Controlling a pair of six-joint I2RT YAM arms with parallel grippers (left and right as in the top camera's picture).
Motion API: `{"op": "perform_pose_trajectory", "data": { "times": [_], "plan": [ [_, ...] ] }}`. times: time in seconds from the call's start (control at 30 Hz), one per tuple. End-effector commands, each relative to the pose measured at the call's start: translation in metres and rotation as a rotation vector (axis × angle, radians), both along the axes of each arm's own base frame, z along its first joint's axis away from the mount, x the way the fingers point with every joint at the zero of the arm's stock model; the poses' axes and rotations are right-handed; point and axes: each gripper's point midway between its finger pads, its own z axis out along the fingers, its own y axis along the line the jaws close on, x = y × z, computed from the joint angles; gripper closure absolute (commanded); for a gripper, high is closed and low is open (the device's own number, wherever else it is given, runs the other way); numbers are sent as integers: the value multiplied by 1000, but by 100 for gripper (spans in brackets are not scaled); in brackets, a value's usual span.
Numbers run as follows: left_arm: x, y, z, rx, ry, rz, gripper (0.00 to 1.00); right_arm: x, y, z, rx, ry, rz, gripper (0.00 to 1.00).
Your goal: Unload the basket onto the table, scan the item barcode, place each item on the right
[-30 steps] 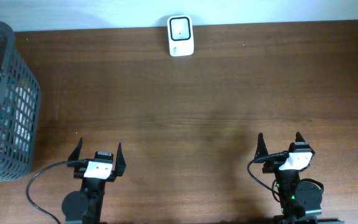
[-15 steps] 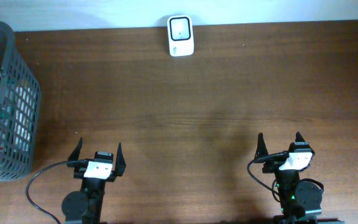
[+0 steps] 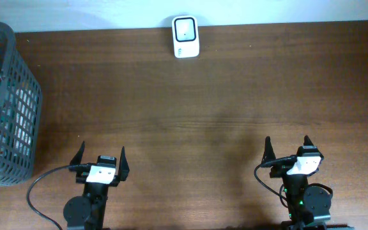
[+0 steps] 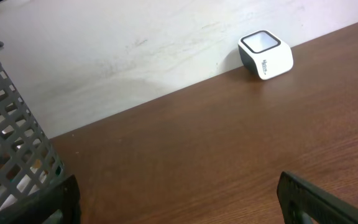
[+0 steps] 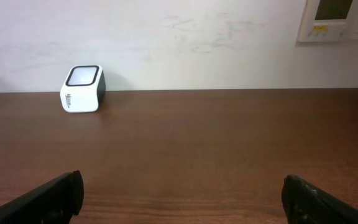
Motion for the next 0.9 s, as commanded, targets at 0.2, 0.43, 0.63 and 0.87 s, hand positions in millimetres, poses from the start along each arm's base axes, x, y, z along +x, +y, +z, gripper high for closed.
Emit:
{"op": "perform_pose_trajectory", "data": {
  "times": [0.2, 0.43, 0.63, 0.87],
  "plan": [
    [0, 0, -1, 10, 2, -5, 1, 0, 2, -2, -3, 3, 7, 2],
    [-1, -11, 3, 2, -14, -68, 1, 0, 2, -2, -3, 3, 7, 2],
    [-1, -11, 5, 2, -23, -69, 1, 0, 2, -2, -3, 3, 7, 2],
    [-2, -15, 29, -29, -108, -89, 1, 0, 2, -2, -3, 3, 7, 2]
  ]
}}
